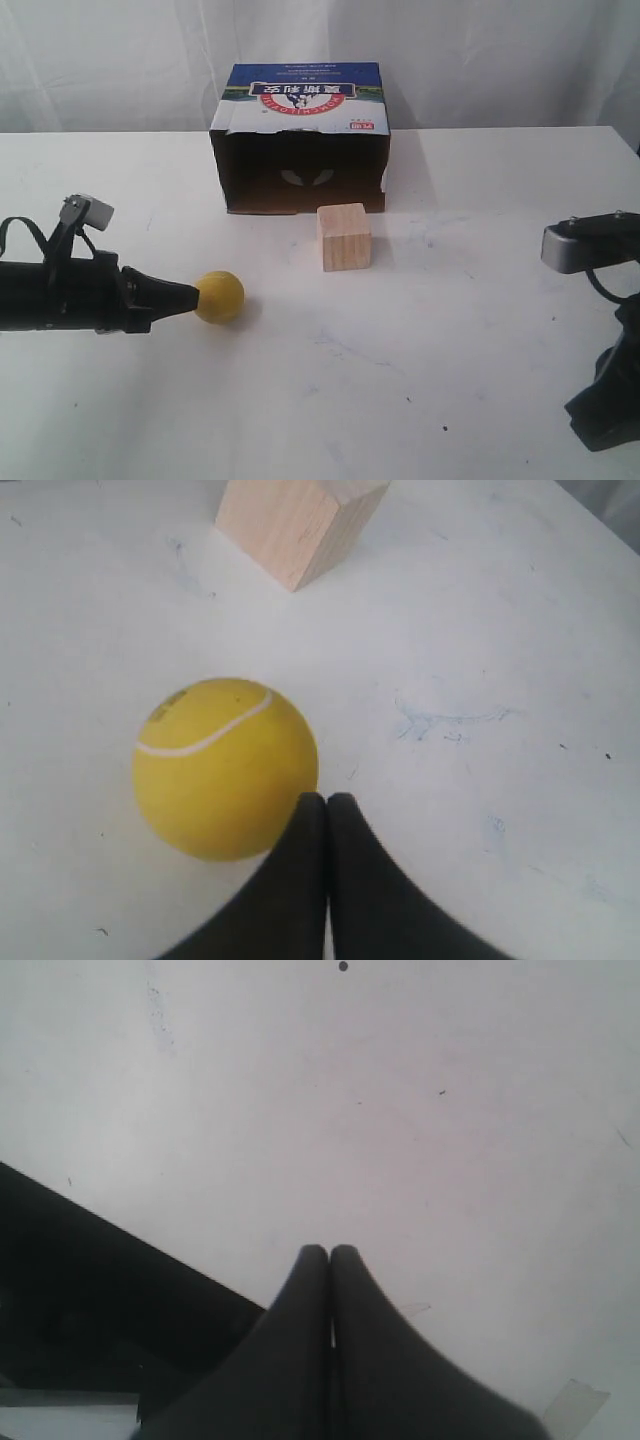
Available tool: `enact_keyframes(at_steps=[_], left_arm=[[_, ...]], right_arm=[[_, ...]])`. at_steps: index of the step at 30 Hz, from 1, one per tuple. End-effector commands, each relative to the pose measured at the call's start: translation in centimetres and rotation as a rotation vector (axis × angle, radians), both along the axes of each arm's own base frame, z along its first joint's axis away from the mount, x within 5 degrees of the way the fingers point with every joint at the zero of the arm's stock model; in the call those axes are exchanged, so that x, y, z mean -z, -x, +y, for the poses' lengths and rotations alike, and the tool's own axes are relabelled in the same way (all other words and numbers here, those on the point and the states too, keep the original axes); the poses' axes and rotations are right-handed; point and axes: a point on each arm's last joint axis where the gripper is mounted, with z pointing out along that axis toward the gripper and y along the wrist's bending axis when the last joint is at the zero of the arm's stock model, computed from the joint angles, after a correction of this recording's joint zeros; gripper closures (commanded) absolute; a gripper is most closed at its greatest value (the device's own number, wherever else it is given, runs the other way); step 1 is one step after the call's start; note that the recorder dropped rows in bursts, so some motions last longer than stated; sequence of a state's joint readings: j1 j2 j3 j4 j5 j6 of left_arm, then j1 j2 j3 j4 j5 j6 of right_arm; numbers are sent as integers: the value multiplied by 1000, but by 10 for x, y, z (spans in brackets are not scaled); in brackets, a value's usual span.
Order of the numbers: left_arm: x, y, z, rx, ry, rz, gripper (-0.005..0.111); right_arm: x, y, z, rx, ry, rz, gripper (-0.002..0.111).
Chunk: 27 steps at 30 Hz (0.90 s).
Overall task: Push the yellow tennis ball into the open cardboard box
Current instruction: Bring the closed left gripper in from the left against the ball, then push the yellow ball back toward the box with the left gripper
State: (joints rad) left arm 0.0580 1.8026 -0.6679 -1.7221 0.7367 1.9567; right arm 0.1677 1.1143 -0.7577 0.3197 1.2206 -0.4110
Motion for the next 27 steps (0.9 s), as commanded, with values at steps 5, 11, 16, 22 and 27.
enact_keyframes(at_steps=[5, 11, 16, 22, 27], left_arm=[[10, -13, -5, 81, 31, -90, 107], [19, -23, -4, 78, 38, -72, 107], [21, -35, -3, 79, 38, -87, 107], [15, -52, -3, 78, 38, -135, 107], [8, -68, -2, 79, 39, -181, 107]], right_arm=[[0, 1, -2, -5, 5, -7, 108], [0, 1, -2, -5, 5, -7, 108], [0, 1, -2, -5, 5, -7, 108], [0, 0, -2, -1, 4, -22, 108], [0, -1, -2, 1, 3, -26, 108]])
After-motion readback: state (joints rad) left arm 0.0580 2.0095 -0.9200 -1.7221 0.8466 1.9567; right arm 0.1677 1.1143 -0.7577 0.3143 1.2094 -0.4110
